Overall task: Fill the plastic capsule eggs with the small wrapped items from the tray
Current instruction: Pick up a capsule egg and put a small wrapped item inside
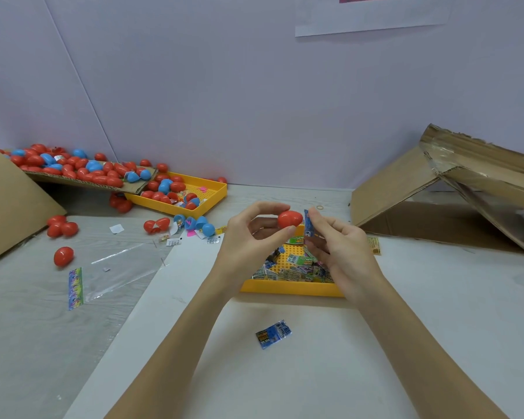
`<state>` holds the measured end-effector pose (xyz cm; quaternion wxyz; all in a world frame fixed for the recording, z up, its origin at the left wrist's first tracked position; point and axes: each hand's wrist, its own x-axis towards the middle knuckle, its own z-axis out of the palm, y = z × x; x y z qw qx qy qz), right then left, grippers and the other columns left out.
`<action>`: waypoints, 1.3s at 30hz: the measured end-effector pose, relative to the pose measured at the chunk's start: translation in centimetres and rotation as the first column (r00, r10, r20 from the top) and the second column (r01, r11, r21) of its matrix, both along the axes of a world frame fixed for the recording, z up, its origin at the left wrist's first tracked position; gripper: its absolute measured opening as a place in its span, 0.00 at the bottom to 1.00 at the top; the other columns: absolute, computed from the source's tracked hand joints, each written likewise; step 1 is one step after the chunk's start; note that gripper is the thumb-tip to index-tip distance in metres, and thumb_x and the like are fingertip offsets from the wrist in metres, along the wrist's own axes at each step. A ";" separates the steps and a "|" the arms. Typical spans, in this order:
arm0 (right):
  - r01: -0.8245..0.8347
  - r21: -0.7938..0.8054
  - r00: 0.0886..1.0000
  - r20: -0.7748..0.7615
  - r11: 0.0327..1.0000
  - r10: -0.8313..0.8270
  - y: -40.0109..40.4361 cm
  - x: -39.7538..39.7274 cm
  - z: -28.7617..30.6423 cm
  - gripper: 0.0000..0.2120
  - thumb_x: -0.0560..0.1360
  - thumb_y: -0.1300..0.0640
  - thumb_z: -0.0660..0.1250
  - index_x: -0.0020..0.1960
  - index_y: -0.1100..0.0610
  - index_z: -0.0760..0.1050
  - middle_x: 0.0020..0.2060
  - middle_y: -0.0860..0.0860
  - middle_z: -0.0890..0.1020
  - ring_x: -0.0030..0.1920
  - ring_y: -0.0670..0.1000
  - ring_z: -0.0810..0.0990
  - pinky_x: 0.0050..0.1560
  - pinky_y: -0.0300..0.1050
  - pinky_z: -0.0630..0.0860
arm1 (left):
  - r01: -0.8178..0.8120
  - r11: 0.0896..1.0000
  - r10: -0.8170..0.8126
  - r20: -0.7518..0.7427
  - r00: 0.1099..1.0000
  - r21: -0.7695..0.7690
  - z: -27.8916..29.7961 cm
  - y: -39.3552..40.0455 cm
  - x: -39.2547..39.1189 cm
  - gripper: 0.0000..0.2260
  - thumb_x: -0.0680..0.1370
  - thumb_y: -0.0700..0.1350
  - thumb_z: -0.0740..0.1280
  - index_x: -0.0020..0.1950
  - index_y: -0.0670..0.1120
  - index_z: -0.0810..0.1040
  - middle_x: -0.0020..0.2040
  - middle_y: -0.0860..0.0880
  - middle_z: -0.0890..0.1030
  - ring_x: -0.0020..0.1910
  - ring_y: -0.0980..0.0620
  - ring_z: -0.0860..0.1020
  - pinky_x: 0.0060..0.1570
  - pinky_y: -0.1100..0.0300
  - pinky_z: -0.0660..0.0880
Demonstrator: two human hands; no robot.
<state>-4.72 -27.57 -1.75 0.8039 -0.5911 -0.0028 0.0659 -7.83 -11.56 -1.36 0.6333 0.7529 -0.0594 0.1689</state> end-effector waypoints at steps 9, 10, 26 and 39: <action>0.083 -0.028 0.996 0.014 0.996 -0.083 -0.2 0.4 -0.4 0.18 0.66 0.45 0.77 0.48 0.58 0.85 0.40 0.51 0.87 0.42 0.48 0.84 0.49 0.45 0.84 | -0.009 0.998 0.008 0.011 1.000 0.054 0.2 -0.1 -0.3 0.16 0.74 0.44 0.77 0.61 0.51 0.81 0.55 0.53 0.84 0.52 0.59 0.83 0.47 0.68 0.80; 0.078 -0.027 0.997 0.018 0.997 -0.078 -0.2 0.4 -0.5 0.18 0.66 0.45 0.77 0.48 0.58 0.86 0.40 0.51 0.87 0.42 0.47 0.85 0.48 0.44 0.84 | -0.012 0.998 0.011 0.013 1.000 0.058 0.2 0.0 -0.3 0.16 0.74 0.44 0.77 0.61 0.52 0.81 0.55 0.54 0.84 0.52 0.60 0.83 0.46 0.69 0.79; 0.179 -0.201 0.968 0.209 0.963 -0.136 -0.1 0.7 -1.0 0.14 0.75 0.48 0.74 0.56 0.55 0.80 0.38 0.50 0.88 0.39 0.48 0.87 0.37 0.39 0.83 | 0.069 0.996 -0.067 -0.040 0.997 0.049 0.2 0.0 -0.3 0.14 0.75 0.42 0.76 0.60 0.50 0.82 0.51 0.59 0.85 0.51 0.59 0.84 0.46 0.68 0.79; 0.309 -0.275 0.884 0.436 0.910 -0.169 0.0 0.2 -1.1 0.08 0.78 0.52 0.73 0.54 0.55 0.81 0.39 0.48 0.88 0.35 0.48 0.87 0.38 0.48 0.85 | 0.012 0.998 -0.009 -0.056 0.998 0.055 -0.4 -0.3 0.0 0.14 0.77 0.40 0.74 0.61 0.50 0.82 0.51 0.52 0.86 0.50 0.58 0.84 0.46 0.67 0.80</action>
